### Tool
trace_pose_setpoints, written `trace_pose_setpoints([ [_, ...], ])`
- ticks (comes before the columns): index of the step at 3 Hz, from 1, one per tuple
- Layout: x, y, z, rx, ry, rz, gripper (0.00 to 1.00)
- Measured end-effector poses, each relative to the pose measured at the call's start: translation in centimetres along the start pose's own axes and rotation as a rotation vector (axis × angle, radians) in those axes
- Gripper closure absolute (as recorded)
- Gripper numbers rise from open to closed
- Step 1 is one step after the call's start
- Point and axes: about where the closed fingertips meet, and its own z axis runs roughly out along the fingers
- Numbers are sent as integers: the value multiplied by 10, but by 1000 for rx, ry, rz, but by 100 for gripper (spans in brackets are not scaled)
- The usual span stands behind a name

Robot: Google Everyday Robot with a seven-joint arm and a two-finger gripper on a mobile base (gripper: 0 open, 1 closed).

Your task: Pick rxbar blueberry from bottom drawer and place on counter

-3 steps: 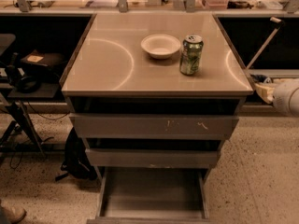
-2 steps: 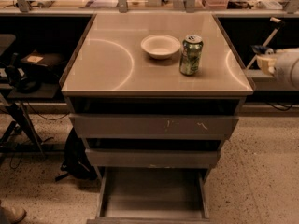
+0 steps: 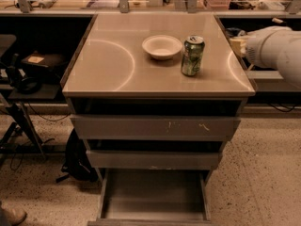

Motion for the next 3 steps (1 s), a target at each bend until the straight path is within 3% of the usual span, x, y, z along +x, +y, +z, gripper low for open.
trace_pose_setpoints([
  [1,44,46,40,-100,16,57,100],
  [2,92,55,55,-135,52,118,100],
  [3,99,56,55,-142,60,126,100],
])
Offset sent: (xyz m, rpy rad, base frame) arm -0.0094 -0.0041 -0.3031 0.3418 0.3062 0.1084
